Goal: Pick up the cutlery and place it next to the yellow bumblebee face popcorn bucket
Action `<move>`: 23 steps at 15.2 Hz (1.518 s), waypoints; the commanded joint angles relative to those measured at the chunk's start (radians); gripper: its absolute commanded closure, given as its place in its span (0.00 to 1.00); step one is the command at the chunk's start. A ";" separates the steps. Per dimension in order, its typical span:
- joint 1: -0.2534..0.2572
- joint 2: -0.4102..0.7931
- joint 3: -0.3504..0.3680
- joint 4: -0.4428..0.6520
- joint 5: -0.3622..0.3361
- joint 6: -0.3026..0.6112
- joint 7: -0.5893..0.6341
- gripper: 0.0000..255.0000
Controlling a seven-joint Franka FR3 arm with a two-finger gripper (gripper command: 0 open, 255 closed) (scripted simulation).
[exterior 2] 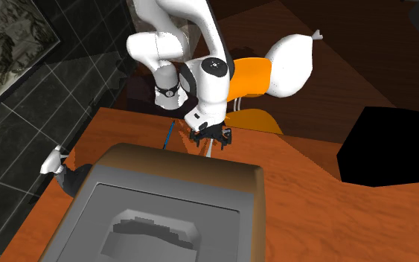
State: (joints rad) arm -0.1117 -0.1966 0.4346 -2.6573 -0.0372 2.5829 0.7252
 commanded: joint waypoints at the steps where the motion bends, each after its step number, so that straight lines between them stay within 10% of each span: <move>1: 0.000 0.000 0.000 0.000 0.000 0.000 0.000 0.00; 2: 0.000 0.000 0.000 0.000 0.000 0.000 0.000 0.00; 3: 0.000 0.000 0.000 0.000 0.000 0.000 0.000 1.00; 23: 0.034 -0.129 -0.036 0.056 0.072 -0.177 -0.067 1.00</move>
State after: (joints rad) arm -0.0815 -0.3149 0.3996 -2.6105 0.0303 2.4254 0.6599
